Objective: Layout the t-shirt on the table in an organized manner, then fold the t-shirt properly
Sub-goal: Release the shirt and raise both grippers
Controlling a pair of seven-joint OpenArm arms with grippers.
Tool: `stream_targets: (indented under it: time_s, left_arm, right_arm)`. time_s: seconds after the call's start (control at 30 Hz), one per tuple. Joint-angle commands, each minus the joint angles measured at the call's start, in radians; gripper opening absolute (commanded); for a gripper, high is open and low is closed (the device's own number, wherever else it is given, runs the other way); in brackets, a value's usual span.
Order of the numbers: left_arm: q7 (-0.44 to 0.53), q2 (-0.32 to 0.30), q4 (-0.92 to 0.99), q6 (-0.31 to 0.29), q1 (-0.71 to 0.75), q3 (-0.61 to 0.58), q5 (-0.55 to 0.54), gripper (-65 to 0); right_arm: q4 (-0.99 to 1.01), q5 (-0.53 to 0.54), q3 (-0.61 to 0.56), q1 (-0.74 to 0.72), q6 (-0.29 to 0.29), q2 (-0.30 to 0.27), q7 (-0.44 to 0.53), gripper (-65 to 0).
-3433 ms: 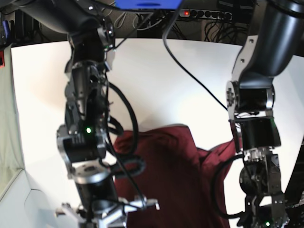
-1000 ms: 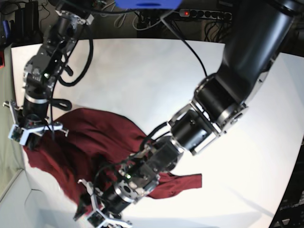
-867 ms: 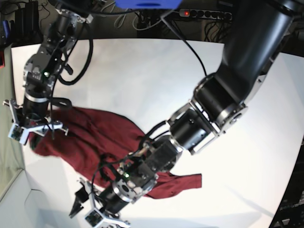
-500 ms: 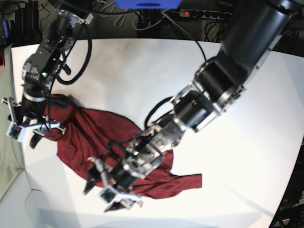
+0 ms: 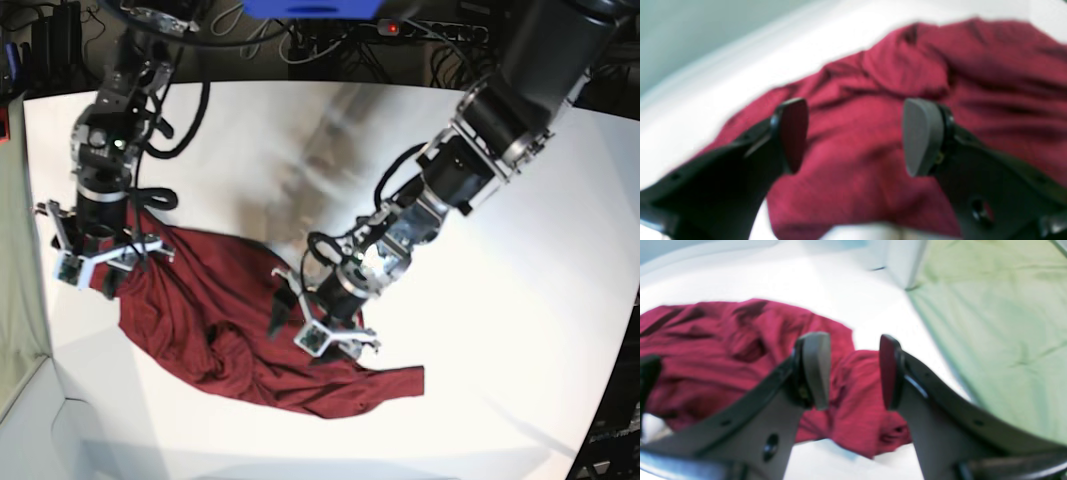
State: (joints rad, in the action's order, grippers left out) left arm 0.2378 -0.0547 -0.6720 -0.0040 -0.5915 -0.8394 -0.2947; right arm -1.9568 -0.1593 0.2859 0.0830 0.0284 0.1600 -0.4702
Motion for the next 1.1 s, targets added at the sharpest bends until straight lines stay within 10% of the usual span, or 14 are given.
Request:
stream_targets:
  time_s: [0.0, 0.33, 1.07]
  left_arm:
    - [0.031, 0.009, -0.002, 0.002, -0.017, 0.002, 0.004, -22.4]
    - [0.039, 0.031, 0.211, 0.002, -0.011, 0.002, 0.002, -22.4]
    - [0.031, -0.385, -0.051, 0.008, 0.098, 0.116, -0.005, -22.4]
  right_arm:
    - [-0.014, -0.003, 0.002, -0.01, -0.006, -0.003, 0.028, -39.9]
    - [0.014, -0.003, 0.0, -0.016, -0.006, -0.003, 0.032, -39.9]
    - [0.116, -0.003, -0.141, -0.045, -0.006, -0.003, 0.035, -39.9]
